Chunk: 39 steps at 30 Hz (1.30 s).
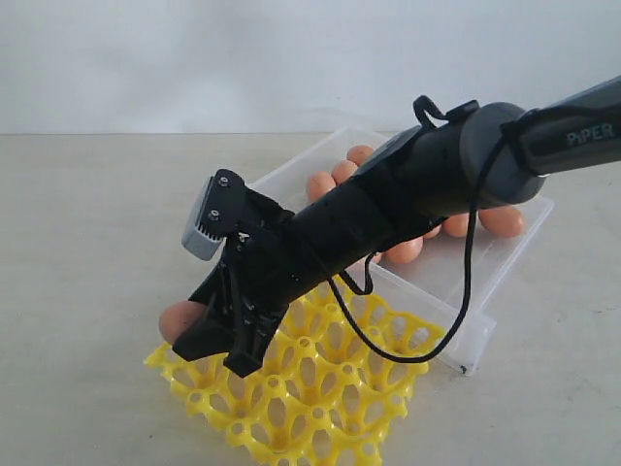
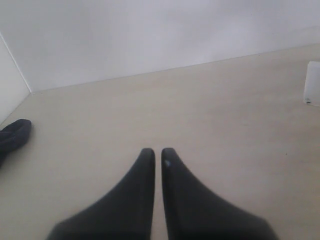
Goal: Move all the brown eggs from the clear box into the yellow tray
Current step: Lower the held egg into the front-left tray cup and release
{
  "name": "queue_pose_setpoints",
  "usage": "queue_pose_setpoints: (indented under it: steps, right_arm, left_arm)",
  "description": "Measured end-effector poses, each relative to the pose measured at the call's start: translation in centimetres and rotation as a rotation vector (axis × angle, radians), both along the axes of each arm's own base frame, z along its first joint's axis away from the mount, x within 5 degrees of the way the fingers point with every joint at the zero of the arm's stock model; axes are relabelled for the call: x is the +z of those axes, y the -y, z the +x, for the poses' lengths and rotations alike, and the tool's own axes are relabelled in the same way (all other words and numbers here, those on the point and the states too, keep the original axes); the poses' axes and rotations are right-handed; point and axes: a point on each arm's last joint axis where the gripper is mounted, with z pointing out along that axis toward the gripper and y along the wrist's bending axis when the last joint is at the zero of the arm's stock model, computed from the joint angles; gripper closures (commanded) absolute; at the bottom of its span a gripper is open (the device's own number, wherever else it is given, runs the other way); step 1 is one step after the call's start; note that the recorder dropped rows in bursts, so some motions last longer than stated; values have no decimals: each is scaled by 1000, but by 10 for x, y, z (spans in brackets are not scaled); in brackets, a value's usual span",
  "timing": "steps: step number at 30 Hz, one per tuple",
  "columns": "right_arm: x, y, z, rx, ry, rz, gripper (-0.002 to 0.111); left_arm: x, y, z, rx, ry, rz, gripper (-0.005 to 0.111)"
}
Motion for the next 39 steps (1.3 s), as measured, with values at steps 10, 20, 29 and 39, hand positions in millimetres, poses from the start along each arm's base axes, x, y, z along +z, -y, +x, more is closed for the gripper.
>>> queue_pose_setpoints:
  steps: [10,20,29,39]
  right_arm:
    - [-24,-2,3,-30,-61,-13,109]
    - [-24,-4,5,-61,-69,12,102]
    - [-23,-4,4,-52,-77,22,96]
    - [-23,-14,-3,-28,-77,18,96]
  left_arm:
    - [0,0,0,0,0,0,103]
    - [0,0,0,0,0,0,103]
    - [0,0,0,0,0,0,103]
    - [0,0,0,0,0,0,103]
